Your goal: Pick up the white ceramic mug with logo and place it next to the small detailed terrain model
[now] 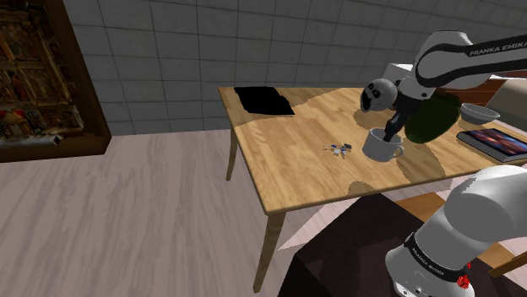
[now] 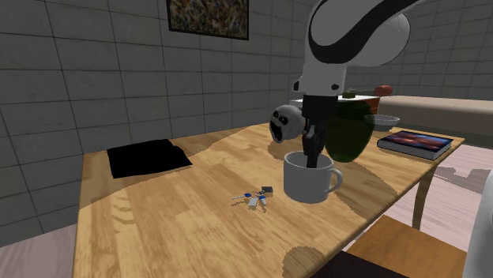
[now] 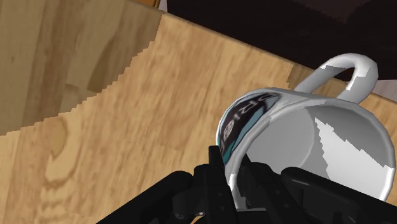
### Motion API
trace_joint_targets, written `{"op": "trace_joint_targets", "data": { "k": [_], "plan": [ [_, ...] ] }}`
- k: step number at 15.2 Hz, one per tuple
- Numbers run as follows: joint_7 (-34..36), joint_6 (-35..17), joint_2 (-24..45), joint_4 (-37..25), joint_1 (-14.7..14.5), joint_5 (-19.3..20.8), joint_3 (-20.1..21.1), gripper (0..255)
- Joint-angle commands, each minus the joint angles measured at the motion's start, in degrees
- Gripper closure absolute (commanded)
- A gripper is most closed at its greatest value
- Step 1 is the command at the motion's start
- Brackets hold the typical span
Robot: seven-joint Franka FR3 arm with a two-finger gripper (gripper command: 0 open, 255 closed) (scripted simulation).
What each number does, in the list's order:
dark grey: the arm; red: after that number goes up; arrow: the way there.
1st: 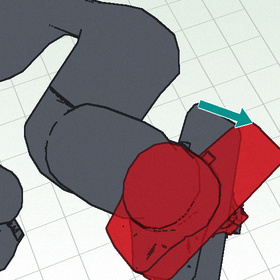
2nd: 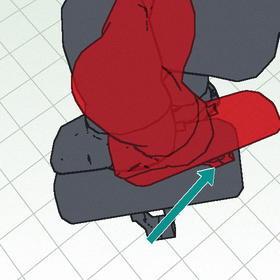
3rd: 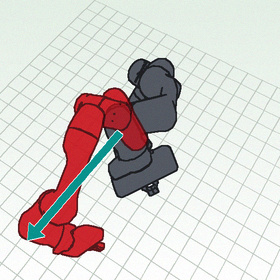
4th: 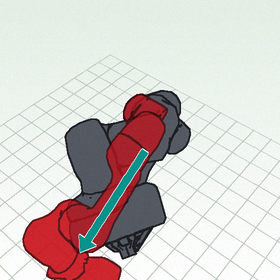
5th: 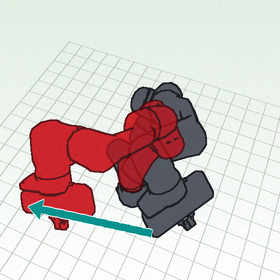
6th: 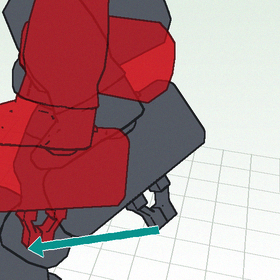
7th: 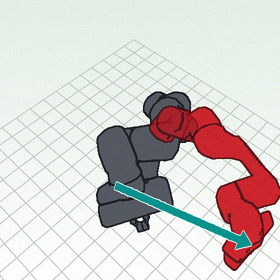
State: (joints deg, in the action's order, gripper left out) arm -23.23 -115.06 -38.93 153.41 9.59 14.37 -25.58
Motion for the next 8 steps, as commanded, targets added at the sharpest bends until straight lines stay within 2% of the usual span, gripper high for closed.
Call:
{"op": "trace_joint_targets", "data": {
  "k": [1,8],
  "plan": [
    [0.0,1.9,-0.7,-1.2,0.0,-0.2,0.4,255],
    [0.1,7.8,-2.2,-5.6,-0.3,-1.2,1.9,255]
  ]
}}
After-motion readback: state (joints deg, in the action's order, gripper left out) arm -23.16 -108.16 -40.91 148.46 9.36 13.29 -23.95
